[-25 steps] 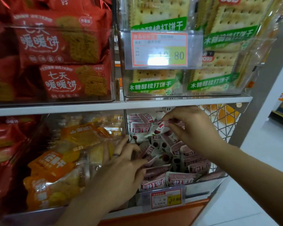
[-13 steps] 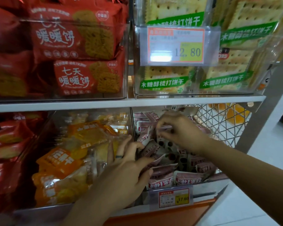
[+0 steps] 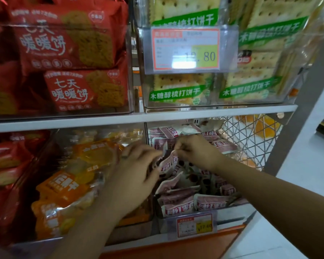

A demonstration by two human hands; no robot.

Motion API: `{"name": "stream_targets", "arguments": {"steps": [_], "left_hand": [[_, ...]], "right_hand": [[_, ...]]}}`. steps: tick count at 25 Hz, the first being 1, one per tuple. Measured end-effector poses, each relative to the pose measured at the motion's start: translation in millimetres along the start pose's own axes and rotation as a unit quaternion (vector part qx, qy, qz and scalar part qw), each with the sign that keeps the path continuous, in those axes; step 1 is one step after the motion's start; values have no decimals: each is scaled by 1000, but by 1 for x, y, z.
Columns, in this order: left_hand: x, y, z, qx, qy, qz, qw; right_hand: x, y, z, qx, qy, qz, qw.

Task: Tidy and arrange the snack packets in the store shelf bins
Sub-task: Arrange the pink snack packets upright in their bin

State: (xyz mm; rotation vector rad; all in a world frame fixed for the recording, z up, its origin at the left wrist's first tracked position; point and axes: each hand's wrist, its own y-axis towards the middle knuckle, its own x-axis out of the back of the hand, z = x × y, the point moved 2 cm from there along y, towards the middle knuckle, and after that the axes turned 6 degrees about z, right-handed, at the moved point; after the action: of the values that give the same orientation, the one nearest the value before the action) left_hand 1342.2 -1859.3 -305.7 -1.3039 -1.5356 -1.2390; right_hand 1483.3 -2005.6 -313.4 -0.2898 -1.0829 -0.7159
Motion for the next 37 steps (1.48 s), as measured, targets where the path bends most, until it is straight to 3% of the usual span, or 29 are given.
{"name": "stream_targets", "arguments": {"steps": [5, 9, 12, 14, 23, 30, 34, 37], "left_hand": [[-1, 53, -7, 50, 100, 149, 982], [-4, 69, -19, 43, 191, 144, 970], [-9, 71, -20, 44, 196, 142, 969], [-13, 71, -14, 54, 208, 150, 965], [-20, 74, -5, 66, 137, 150, 977], [-18, 74, -6, 68, 141, 160, 975], [-17, 81, -12, 62, 220, 184, 956], [-16, 88, -14, 44, 224, 221, 948]], "right_hand": [[-15, 1, 3, -22, 11, 46, 999], [21, -7, 2, -76, 182, 8, 980], [22, 2, -2, -73, -17, 135, 988], [6, 11, -3, -48, -114, 241, 963], [-29, 33, -15, -115, -178, 343, 915], [-13, 20, -6, -106, -195, 238, 945], [4, 2, -1, -98, -149, 45, 983], [10, -18, 5, -72, -81, -71, 992]]}}
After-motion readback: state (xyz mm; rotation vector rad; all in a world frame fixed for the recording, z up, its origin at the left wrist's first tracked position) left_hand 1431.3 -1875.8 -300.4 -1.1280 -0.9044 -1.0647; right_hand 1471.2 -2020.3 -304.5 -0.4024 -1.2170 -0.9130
